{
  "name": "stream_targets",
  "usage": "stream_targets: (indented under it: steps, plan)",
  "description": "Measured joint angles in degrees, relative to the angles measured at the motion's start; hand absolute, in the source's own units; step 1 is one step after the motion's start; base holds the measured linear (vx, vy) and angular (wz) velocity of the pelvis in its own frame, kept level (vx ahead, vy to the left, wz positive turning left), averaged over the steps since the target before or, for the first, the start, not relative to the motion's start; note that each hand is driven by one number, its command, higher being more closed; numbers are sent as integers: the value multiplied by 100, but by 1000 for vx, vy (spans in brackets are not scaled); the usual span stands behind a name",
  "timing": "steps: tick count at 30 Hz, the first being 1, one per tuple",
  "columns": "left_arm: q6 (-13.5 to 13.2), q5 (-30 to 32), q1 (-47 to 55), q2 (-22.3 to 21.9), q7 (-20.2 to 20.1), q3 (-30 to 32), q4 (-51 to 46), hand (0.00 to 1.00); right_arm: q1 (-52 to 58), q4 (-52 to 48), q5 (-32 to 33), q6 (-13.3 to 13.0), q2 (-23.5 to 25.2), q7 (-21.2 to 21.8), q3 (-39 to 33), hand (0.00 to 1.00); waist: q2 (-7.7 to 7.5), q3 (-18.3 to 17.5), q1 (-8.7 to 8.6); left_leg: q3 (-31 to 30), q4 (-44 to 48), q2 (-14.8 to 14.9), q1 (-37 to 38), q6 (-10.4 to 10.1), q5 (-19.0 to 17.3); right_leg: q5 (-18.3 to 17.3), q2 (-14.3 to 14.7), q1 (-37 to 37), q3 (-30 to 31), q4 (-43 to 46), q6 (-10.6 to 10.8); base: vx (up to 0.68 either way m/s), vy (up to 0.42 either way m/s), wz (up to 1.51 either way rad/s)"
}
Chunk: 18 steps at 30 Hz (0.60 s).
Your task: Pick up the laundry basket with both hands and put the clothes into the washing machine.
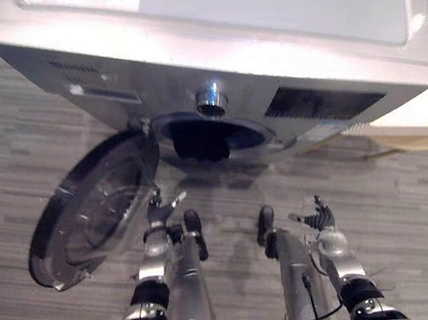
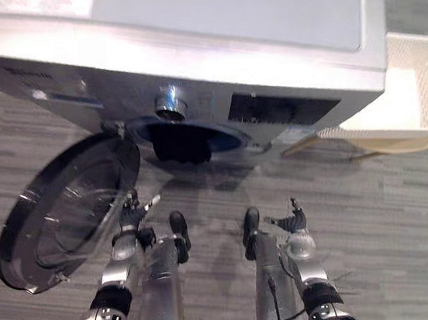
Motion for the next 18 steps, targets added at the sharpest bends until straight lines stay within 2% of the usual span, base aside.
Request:
stream_targets:
  steps: [3, 4, 8, 14, 18]
  plan:
    - [-27, -212, -657, -116, 82, 0, -58, 0, -282, -383, 48, -11, 57, -134, 15, 0, -38, 142, 2, -86, 646, 80, -859, 59, -139, -169, -72, -844, 15, 686, -102, -80, -21, -8]
    - [-27, -290, -939, -151, 90, 0, -69, 0, -408, -605, 48, -18, 66, -213, 15, 0, -33, 158, 2, -168, 977, 141, -1362, 78, -210, -256, -75, -1311, 24, 1008, -120, -46, -26, -12]
    - [-25, -608, -1570, -176, 187, 1, -131, 0, -622, -1170, 47, -62, 137, -353, 8, 0, -103, 363, 5, -257, 1674, 237, -2245, 84, -395, -478, -118, -2220, 93, 1765, -152, -34, -34, -11]
    - [-19, -947, -2251, -145, 322, 44, -100, 0, -618, -1738, 50, -149, 300, -468, 7, 0, -107, 365, -25, -338, 2396, 409, -3165, 99, -598, -613, -67, -3146, 192, 2433, -217, -11, -14, -19]
    - [-20, -1336, -2854, -107, 336, 105, 30, 0, -606, -2246, 117, -361, 348, -453, 17, 0, -110, 364, -92, -379, 2695, 466, -3681, 96, -672, -702, -56, -3684, 237, 2743, -230, -29, 1, -11]
